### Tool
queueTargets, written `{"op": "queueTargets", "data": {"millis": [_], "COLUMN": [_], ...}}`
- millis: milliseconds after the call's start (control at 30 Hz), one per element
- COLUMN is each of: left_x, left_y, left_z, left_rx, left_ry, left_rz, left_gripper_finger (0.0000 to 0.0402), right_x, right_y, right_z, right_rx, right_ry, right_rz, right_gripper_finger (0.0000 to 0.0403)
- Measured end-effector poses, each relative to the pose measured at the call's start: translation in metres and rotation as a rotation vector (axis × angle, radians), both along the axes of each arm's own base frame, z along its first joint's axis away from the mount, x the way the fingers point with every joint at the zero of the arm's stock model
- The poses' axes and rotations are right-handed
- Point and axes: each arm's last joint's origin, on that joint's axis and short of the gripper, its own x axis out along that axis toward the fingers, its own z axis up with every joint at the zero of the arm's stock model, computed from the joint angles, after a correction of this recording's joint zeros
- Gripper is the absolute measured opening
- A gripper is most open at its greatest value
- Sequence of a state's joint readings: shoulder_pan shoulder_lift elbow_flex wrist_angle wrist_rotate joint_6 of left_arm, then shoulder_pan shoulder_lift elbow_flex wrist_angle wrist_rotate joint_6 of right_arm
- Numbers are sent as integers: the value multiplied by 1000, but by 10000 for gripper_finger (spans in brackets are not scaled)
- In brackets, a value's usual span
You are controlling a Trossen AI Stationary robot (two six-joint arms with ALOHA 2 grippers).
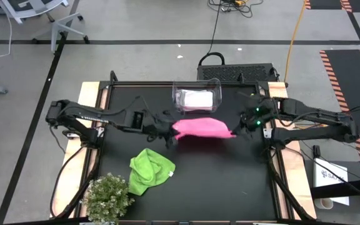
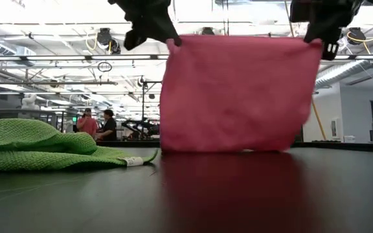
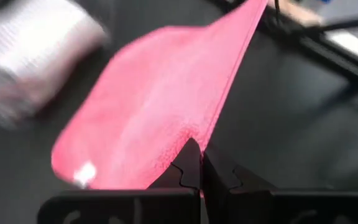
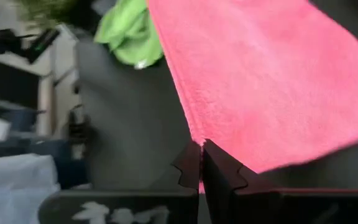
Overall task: Fold microfiber towels
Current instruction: Fold the pink microfiber cloth
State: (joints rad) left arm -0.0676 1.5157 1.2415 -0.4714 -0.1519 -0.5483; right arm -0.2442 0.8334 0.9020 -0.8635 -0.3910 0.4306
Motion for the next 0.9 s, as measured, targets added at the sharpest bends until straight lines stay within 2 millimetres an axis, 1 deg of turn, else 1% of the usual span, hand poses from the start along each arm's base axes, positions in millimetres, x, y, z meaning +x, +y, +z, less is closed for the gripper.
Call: {"op": "queueTargets", "data": {"millis": [167,233,333,467,533,600,733,800,900], "left_x": [4,5,4,4,9,12,20,25,30], "left_y": [-30,-40,-51,-60,-65,-70,-72,-68,-58], "left_z": [-20,-25,-30,-39,-45,-57,-77,-85,-95], "left_rx": [-100,-131,-159,-189,-208,-209,-200,-192,-173], "left_ry": [89,108,135,180,178,222,278,293,316], "left_rz": [-25,-27,-26,3,2,-14,-15,-11,-1], "left_gripper_finger": [1,2,2,3,2,2,4,3,4], "right_x": [12,17,26,35,35,34,29,27,26], "right_y": [24,34,50,70,78,84,90,90,89], "right_z": [-5,-13,-34,-66,-82,-94,-109,-114,-115], "right_rx": [68,76,111,174,199,196,166,152,119], "right_ry": [46,66,80,89,113,122,157,168,169], "right_rz": [42,57,81,105,103,85,11,-15,-39], "right_gripper_finger": [0,0,0,0,0,0,0,0,0]}}
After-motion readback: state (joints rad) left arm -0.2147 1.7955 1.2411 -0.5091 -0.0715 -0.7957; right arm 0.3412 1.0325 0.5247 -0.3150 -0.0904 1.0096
